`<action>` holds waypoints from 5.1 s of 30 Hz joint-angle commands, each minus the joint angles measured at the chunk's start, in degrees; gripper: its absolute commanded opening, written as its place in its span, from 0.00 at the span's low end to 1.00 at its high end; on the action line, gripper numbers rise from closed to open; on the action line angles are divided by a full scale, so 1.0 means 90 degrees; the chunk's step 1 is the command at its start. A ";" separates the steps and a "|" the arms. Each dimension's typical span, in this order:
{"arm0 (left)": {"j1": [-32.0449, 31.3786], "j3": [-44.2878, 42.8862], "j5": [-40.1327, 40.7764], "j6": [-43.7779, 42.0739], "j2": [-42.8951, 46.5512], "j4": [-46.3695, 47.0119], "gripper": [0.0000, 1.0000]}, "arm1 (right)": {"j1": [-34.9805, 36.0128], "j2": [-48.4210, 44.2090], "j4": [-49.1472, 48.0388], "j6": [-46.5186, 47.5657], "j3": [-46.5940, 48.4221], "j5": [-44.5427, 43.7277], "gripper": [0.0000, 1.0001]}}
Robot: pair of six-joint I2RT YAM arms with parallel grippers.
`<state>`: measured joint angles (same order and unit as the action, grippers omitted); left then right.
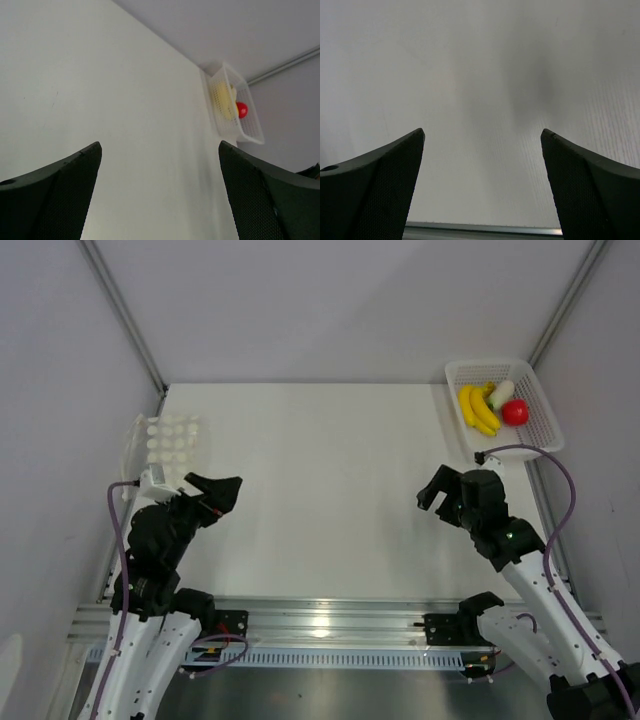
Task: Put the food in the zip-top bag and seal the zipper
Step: Move the zipper food storage bag to the center of the board, then pick up the zipper food storage bag at the center of the board.
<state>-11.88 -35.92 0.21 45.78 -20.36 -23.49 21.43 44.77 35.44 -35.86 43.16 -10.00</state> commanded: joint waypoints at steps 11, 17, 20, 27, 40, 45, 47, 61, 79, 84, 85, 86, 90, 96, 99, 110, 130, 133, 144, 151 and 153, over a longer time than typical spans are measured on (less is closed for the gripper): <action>0.0050 -0.1241 0.0874 -0.1082 -0.1573 -0.1051 1.00 | -0.1151 0.0952 -0.1349 0.0488 0.0508 0.1148 0.99; 0.0567 -0.2638 0.1705 -0.1629 -0.3849 -0.1609 0.99 | -0.0859 0.2026 -0.2082 0.0390 0.0683 0.2214 0.99; 0.1045 -0.2844 0.1744 -0.1698 -0.4776 -0.1395 0.99 | -0.0429 0.2319 -0.2151 0.0653 0.0839 0.2059 0.99; 0.1593 -0.4092 0.2018 -0.2029 -0.7198 -0.1141 0.98 | -0.0184 0.2340 -0.2258 0.0829 0.0781 0.2605 0.99; 0.2140 -0.4983 0.1422 -0.2528 -0.9427 -0.0584 0.94 | -0.0174 0.1237 -0.2063 0.1084 0.0459 0.2429 0.99; 0.2199 -0.5479 0.1178 -0.2694 -1.0061 -0.1021 0.72 | -0.0174 0.1100 -0.1858 0.1142 0.0449 0.2313 0.99; 0.2208 -0.5501 0.1032 -0.2636 -1.0189 -0.1150 0.64 | -0.0174 0.1041 -0.1799 0.1142 0.0430 0.2273 0.99; 0.1742 -0.6136 0.0192 -0.2538 -1.0366 -0.2371 0.00 | -0.0135 0.0562 -0.1448 0.0859 0.0410 0.2293 0.99; -0.2682 -0.3878 -0.0812 -0.1336 -0.8263 -0.1160 0.01 | -0.0047 0.0279 -0.0588 0.0556 0.0117 0.2126 0.99; -0.2928 -0.3929 -0.1428 -0.1327 -0.8500 -0.0585 0.43 | -0.0038 0.0308 -0.0676 0.0469 0.0068 0.2107 0.99; -0.2928 -0.3900 -0.1497 -0.1327 -0.8461 -0.0468 0.55 | -0.0037 0.0328 -0.0686 0.0468 0.0068 0.2126 0.99; -0.2928 -0.3977 -0.1536 -0.1336 -0.8364 -0.0399 0.68 | -0.0037 0.0347 -0.0676 0.0478 0.0078 0.2127 0.99; -0.2860 -0.3997 -0.1168 -0.1629 -0.7858 -0.0408 0.94 | -0.0037 0.0406 -0.0637 0.0507 0.0107 0.2127 0.99; -0.1614 -0.3578 -0.0969 -0.1571 -0.7065 -0.0447 0.98 | -0.0047 0.0503 -0.0715 0.0546 0.0029 0.2214 0.99; -0.0784 -0.3276 -0.1184 -0.1552 -0.6889 -0.0350 0.95 | -0.0037 0.0562 -0.0754 0.0585 0.0019 0.2234 0.99; 0.0207 -0.3255 -0.1732 -0.1659 -0.7581 -0.0135 0.85 | -0.0047 0.1011 -0.0832 0.0800 0.0312 0.2449 0.99; 0.0666 -0.2913 -0.1681 -0.1698 -0.8186 -0.0018 0.86 | -0.0145 0.1109 -0.0891 0.0869 0.0224 0.2703 1.00; 0.0666 -0.2961 -0.1820 -0.1708 -0.8323 0.0032 0.86 | -0.0145 0.1031 -0.0842 0.0849 0.0224 0.2693 0.99; 0.0675 -0.2572 -0.2717 -0.1620 -0.8372 0.0539 0.59 | -0.0135 0.0865 -0.0822 0.0761 0.0205 0.2683 0.99; 0.0636 -0.1986 -0.3450 -0.1230 -0.8148 0.1261 0.16 | 0.0031 0.1177 -0.0940 0.0693 0.0176 0.2556 1.00; 0.0578 -0.1898 -0.3655 -0.1151 -0.8099 0.1466 0.04 | 0.0157 0.1265 -0.1066 0.0625 0.0156 0.2556 0.99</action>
<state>-6.26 -54.13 -27.24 33.82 -95.90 -15.29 21.45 55.33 28.51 -28.93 43.86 13.78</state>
